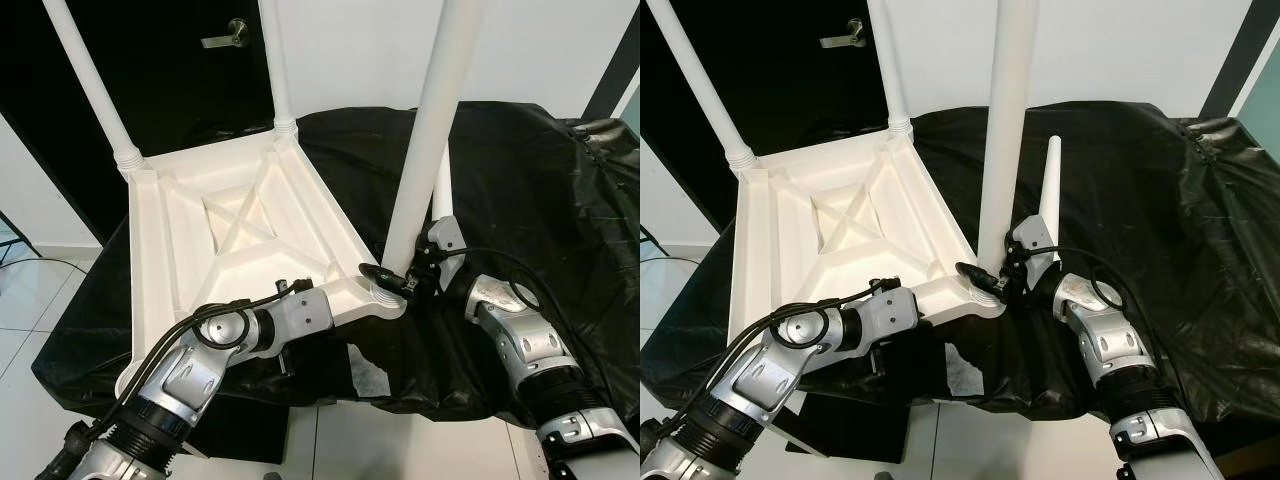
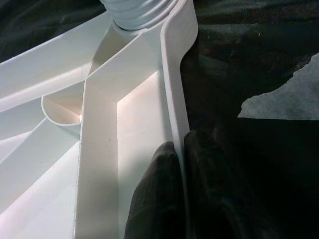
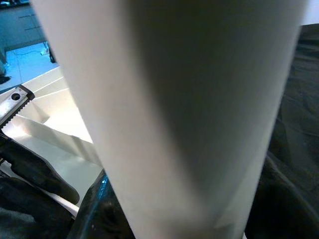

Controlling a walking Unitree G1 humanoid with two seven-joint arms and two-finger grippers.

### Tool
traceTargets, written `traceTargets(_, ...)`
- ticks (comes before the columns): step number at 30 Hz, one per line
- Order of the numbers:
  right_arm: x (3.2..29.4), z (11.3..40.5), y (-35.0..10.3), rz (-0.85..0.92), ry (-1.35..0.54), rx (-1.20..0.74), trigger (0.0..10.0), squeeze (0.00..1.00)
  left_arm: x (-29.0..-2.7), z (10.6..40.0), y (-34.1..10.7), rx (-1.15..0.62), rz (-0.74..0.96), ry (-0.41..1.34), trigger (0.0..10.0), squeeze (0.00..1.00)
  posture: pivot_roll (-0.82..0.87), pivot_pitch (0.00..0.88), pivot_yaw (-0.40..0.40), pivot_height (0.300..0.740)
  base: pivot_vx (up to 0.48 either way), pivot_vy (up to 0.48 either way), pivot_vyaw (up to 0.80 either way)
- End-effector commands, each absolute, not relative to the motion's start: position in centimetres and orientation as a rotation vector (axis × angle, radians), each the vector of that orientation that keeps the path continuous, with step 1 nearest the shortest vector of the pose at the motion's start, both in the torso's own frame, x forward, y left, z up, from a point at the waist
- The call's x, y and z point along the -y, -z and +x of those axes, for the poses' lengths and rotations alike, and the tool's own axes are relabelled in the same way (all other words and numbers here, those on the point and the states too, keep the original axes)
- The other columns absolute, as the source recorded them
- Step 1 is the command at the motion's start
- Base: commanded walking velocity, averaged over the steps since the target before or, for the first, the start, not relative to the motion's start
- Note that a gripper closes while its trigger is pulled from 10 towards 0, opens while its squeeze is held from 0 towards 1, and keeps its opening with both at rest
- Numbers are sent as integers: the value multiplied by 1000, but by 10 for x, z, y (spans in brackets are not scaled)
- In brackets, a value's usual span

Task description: Building children table

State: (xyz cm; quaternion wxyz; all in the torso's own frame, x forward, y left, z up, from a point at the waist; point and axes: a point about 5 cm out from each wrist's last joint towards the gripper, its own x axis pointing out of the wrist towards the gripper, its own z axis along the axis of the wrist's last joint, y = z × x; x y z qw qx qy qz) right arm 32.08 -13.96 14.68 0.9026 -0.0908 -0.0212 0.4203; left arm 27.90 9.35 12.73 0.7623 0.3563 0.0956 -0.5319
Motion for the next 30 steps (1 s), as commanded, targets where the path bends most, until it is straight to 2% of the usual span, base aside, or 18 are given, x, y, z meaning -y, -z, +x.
traceTargets(1, 143, 323, -145, -199, -841, 34, 0, 0, -94, 290, -142, -115, 831, 1046, 10000, 0, -19, 0, 46, 740, 0, 0, 0)
traceTargets(4, 144, 323, -143, -168, -805, 28, 0, 0, -93, 290, -143, -109, 832, 1045, 10000, 0, -18, 0, 43, 740, 0, 0, 0)
traceTargets(5, 143, 323, -142, -161, -780, 26, 3529, 0, -93, 291, -143, -108, 840, 1042, 10000, 0, -20, 0, 41, 740, 0, 0, 0)
traceTargets(6, 143, 323, -142, -161, -780, 26, 3529, 0, -93, 291, -143, -108, 840, 1042, 10000, 0, -20, 0, 41, 740, 0, 0, 0)
traceTargets(7, 141, 323, -141, -154, -743, 24, 10000, 0, -93, 291, -142, -108, 843, 1040, 10000, 0, -20, 0, 39, 740, 0, 0, 0)
traceTargets(11, 136, 323, -132, -177, -631, -7, 10000, 0, -92, 291, -141, -106, 848, 1036, 10000, 0, -24, 0, 33, 740, 0, 0, 0)
traceTargets(19, 125, 317, -117, -95, -384, -69, 10000, 0, -92, 290, -138, -108, 860, 1039, 10000, 0, -27, 0, 35, 740, 0, 0, 0)
traceTargets(24, 115, 306, -113, -46, -94, -69, 10000, 0, -93, 292, -138, -107, 877, 1037, 10000, 0, -23, 0, 31, 740, 0, 0, 0)
traceTargets(30, 104, 299, -113, -12, -22, -74, 10000, 0, -95, 293, -139, -107, 885, 1031, 10000, 0, -22, 0, 34, 740, 0, 0, 0)
